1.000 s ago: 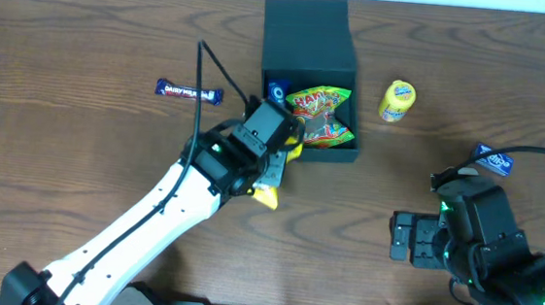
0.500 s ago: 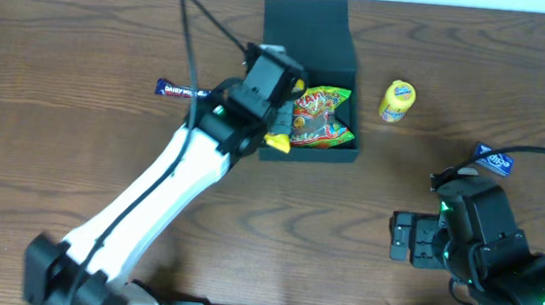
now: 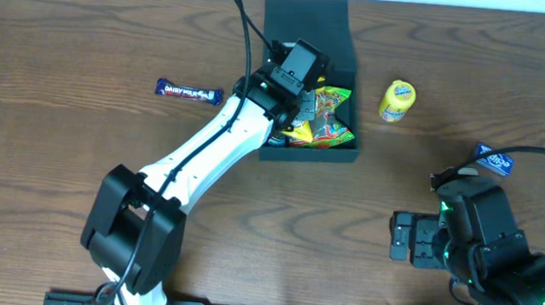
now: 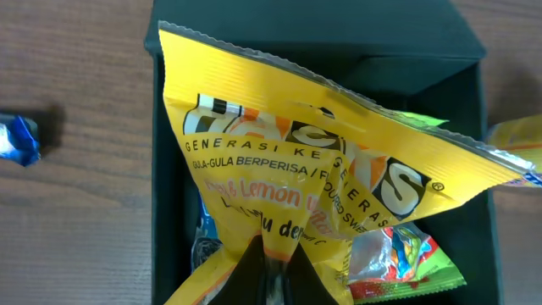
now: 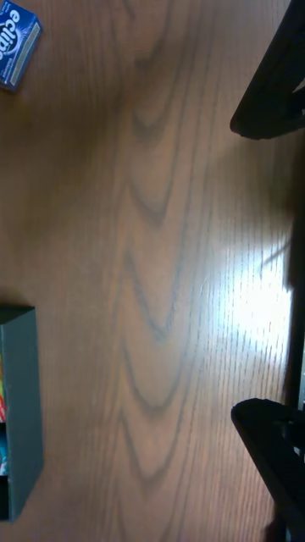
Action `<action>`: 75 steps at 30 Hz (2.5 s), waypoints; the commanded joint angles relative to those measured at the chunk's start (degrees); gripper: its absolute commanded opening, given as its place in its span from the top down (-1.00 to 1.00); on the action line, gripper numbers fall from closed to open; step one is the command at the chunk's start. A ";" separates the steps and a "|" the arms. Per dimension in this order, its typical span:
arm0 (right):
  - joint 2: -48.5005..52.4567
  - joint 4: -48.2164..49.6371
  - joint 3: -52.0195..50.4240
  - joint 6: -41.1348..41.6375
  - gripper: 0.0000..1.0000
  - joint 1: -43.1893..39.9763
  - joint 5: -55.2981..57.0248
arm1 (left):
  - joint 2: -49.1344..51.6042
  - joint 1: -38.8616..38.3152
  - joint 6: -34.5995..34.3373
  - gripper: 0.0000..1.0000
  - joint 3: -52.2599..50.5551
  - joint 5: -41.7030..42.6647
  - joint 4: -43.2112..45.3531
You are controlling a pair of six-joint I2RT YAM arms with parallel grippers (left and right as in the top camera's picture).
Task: Pack container
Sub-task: 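Lift the Hacks bag with the left gripper into the black box, then open the left gripper to drop the Hacks bag and withdraw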
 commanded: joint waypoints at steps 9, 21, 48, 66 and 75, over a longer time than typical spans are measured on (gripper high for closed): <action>-0.26 -0.11 0.04 0.66 -0.98 0.46 0.13 | 2.19 0.92 -2.21 0.88 1.77 -4.81 2.82; -0.26 -0.09 0.04 0.66 -0.98 0.46 0.13 | 3.93 1.49 -5.25 0.89 1.11 -4.52 2.75; -0.26 -0.09 0.04 0.66 -0.99 0.46 0.13 | 4.79 1.49 -10.49 -0.79 1.88 1.18 1.60; -0.26 -0.09 0.04 0.68 -0.99 0.46 0.13 | -9.14 8.26 -2.47 -0.91 2.32 8.13 -9.01; -0.26 -0.09 0.04 0.66 -0.98 0.46 0.11 | -18.01 13.07 3.30 -0.91 2.32 14.40 -16.44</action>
